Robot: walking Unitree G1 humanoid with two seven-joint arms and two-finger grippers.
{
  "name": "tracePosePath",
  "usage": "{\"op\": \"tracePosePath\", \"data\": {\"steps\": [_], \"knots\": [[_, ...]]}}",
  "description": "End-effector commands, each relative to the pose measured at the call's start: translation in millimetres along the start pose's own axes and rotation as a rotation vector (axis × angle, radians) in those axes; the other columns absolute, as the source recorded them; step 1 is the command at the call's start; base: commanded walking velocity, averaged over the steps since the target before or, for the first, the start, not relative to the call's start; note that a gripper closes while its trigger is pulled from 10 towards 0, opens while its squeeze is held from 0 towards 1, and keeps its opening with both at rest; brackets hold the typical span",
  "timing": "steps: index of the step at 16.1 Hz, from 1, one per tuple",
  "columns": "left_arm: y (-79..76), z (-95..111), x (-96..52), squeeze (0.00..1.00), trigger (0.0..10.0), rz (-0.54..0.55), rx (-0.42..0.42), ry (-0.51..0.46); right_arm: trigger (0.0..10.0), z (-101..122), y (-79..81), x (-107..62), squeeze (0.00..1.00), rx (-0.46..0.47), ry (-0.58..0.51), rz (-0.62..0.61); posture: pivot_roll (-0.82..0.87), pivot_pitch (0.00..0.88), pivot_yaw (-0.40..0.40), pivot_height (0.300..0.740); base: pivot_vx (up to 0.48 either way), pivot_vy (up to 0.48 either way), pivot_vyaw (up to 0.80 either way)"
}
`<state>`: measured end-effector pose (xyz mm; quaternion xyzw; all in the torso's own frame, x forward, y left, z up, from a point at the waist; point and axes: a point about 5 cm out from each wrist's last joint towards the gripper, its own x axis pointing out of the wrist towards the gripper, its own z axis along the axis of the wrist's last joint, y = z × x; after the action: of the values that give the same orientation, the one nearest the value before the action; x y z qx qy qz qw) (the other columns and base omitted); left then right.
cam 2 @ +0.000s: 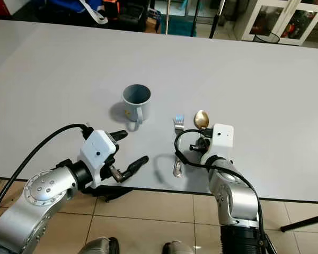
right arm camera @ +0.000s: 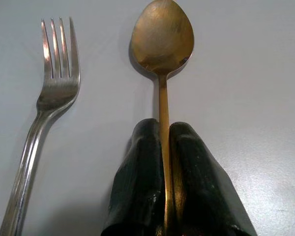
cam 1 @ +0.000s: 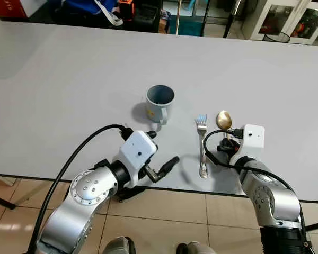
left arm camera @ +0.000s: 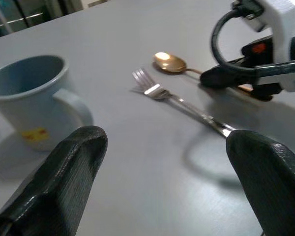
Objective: Setting the table
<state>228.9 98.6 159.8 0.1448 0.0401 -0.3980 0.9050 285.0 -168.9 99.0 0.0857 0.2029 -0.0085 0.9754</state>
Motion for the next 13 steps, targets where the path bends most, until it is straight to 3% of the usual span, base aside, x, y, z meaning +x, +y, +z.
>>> {"op": "tracePosePath", "data": {"steps": [1,6,7,9,13], "knots": [[-6.0,-0.2,-1.3,0.0,10.0,-0.03,-0.004,0.006,10.0,-5.2,0.4,-2.0,0.0,0.029,0.032,0.001,0.0,0.161,-0.045,0.74,0.0,0.0,0.0],[-14.4,-2.5,-5.9,0.0,10.0,-0.099,-0.021,0.031,10.0,-6.9,4.2,-2.4,0.0,0.07,0.053,0.022,0.0,0.16,-0.051,0.74,0.0,0.0,0.0],[-18.4,-3.0,-7.2,0.0,10.0,-0.137,-0.028,0.037,10.0,-6.5,5.1,-2.4,0.98,0.078,0.052,0.029,0.0,0.159,-0.05,0.74,0.0,0.0,0.0],[-28.9,-1.8,-10.7,0.0,10.0,-0.236,-0.055,0.039,10.0,-5.3,5.2,-2.8,1.0,0.085,0.052,0.033,0.0,0.157,-0.049,0.74,0.0,0.0,0.0],[-29.3,-1.2,-11.0,0.0,10.0,-0.247,-0.057,0.042,10.0,-4.1,4.8,-2.8,1.0,0.094,0.051,0.042,0.0,0.154,-0.049,0.74,0.0,0.0,0.0]]}}
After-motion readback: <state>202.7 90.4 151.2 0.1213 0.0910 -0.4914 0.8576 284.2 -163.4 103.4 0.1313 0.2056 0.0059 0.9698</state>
